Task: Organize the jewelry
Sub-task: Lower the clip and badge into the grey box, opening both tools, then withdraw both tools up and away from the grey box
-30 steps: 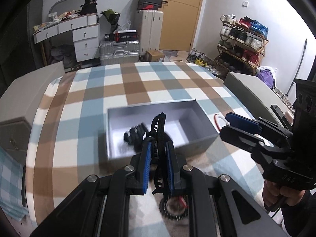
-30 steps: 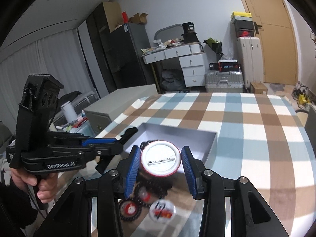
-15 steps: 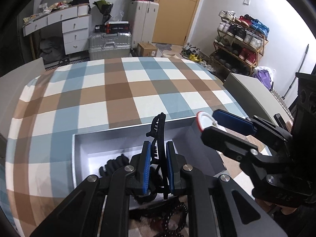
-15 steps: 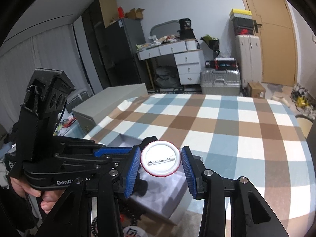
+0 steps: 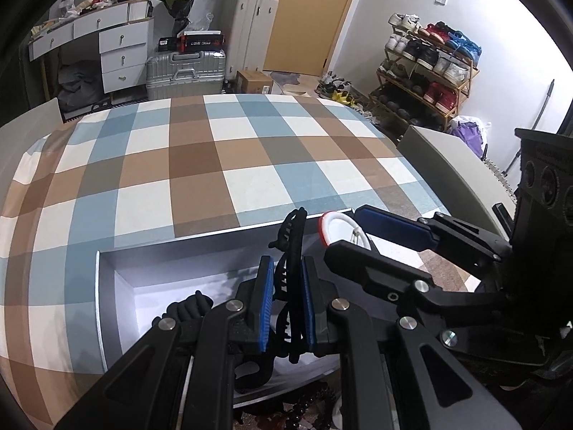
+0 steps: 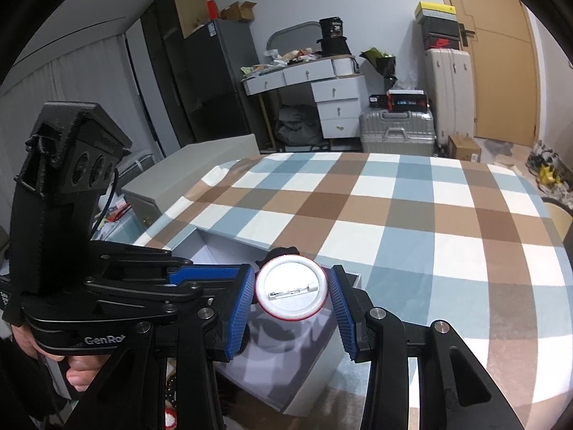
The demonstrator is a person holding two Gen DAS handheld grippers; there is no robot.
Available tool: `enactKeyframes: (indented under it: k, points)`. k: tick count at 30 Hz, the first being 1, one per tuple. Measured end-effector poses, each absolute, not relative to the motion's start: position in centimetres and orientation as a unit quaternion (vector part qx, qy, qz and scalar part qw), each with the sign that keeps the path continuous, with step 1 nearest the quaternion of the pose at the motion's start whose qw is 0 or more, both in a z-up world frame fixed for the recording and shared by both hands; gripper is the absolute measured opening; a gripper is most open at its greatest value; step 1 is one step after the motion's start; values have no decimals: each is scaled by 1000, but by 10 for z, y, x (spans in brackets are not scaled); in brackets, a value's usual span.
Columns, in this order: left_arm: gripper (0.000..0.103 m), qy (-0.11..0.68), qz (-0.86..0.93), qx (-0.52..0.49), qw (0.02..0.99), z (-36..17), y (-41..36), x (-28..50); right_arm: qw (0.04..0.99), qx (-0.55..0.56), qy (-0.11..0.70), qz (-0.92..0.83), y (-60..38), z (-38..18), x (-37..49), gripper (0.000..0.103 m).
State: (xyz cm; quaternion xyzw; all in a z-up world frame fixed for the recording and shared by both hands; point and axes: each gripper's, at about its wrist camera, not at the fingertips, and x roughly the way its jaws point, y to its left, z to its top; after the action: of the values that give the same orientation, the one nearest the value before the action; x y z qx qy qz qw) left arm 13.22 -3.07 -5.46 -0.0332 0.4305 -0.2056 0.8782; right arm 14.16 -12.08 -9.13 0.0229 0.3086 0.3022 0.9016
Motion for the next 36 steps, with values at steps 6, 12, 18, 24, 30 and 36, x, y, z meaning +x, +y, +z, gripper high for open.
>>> enactKeyframes:
  k: [6,12,18,24,30,36]
  points:
    - [11,426,-212,-47,878,-53,-26,131,902,31,313,295,-122,-94,143,43]
    - [14,417,-211,-38,883,-54,-26,127,904,35,310,292,-126,-91,139,57]
    - [35,409,-200,-41,890,-47,-23,120,910,41,300,284,-131,-83,128,63]
    - [40,397,-189,-40,897,-38,-21,110,916,39,286,278,-135,-71,113,64]
    - [43,378,-179,-29,908,-27,-20,96,922,40,271,274,-137,-59,98,71]
    - [54,357,-159,-34,920,-19,-14,84,927,37,259,269,-141,-51,82,81]
